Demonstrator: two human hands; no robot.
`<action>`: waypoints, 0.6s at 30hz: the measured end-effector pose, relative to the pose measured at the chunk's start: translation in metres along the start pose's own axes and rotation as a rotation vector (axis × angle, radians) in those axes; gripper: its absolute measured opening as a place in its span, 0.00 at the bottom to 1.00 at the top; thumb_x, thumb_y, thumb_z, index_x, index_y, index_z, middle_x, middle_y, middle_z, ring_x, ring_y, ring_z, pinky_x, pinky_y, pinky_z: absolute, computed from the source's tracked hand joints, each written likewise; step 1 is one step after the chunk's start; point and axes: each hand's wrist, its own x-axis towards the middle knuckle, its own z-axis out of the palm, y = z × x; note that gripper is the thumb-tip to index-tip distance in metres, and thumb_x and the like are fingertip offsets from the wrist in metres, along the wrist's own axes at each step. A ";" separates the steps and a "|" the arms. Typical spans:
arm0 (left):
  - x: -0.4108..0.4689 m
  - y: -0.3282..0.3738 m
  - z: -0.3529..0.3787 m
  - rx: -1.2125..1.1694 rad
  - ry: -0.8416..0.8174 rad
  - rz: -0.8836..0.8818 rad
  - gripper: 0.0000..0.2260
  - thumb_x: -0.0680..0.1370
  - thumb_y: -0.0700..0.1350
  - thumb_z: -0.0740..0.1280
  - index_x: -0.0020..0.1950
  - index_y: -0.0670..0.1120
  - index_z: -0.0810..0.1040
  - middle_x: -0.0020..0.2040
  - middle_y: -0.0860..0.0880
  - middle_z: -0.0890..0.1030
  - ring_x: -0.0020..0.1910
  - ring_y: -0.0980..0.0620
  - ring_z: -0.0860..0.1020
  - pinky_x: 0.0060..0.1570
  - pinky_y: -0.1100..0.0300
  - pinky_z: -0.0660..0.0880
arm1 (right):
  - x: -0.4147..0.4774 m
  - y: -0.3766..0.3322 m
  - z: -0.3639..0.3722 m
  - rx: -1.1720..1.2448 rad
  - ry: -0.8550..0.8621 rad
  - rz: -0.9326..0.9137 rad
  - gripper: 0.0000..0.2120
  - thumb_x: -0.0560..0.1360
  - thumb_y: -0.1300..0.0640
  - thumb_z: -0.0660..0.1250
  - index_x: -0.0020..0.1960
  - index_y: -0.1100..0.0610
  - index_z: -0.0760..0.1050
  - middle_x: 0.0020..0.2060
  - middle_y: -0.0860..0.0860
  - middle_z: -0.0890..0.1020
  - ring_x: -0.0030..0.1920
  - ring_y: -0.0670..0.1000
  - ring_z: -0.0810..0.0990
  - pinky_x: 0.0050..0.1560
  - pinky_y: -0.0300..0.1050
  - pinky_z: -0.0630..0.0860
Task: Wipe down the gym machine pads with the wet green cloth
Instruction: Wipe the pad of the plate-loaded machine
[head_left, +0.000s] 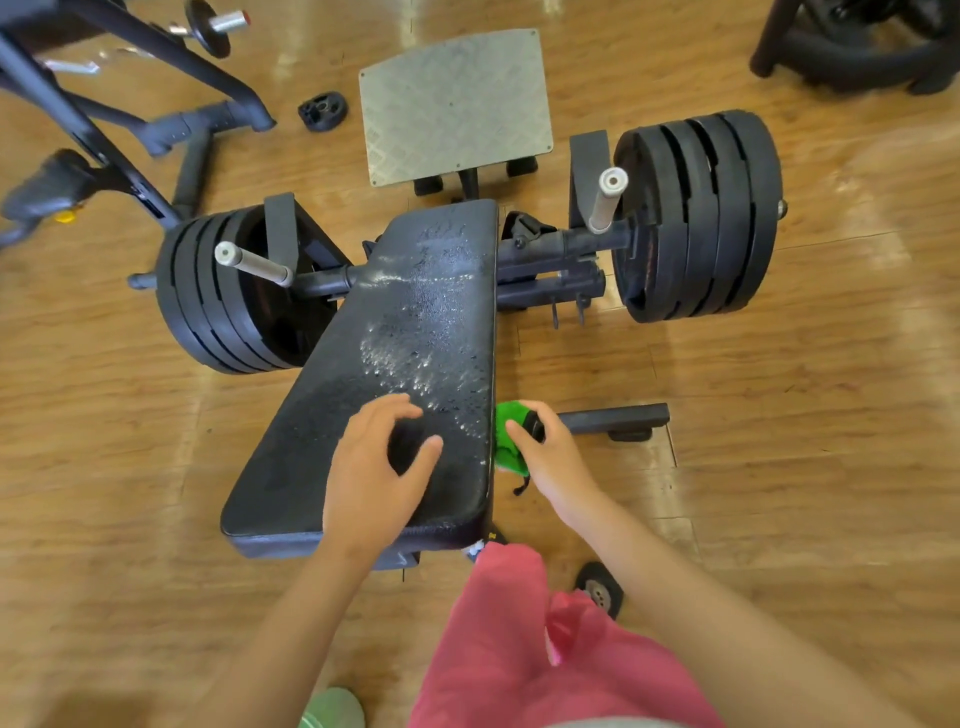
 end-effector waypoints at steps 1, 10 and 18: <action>0.002 -0.001 0.001 0.002 0.005 -0.066 0.13 0.76 0.50 0.69 0.58 0.51 0.75 0.62 0.56 0.75 0.62 0.58 0.71 0.63 0.57 0.69 | 0.005 -0.002 0.002 -0.015 0.017 0.001 0.08 0.81 0.58 0.63 0.59 0.52 0.73 0.50 0.48 0.80 0.49 0.44 0.80 0.44 0.34 0.76; 0.054 -0.007 0.007 0.177 -0.195 0.010 0.19 0.80 0.53 0.62 0.68 0.47 0.71 0.71 0.51 0.70 0.71 0.53 0.64 0.70 0.56 0.59 | 0.074 -0.014 0.010 0.005 0.131 0.037 0.09 0.80 0.59 0.63 0.60 0.56 0.74 0.51 0.51 0.80 0.54 0.51 0.79 0.55 0.46 0.78; 0.170 -0.027 0.043 0.222 -0.425 0.116 0.21 0.81 0.50 0.60 0.73 0.44 0.66 0.73 0.48 0.68 0.72 0.50 0.64 0.71 0.56 0.59 | 0.129 -0.033 0.016 -0.089 0.223 0.094 0.11 0.81 0.58 0.62 0.62 0.58 0.72 0.47 0.45 0.76 0.48 0.43 0.74 0.38 0.26 0.70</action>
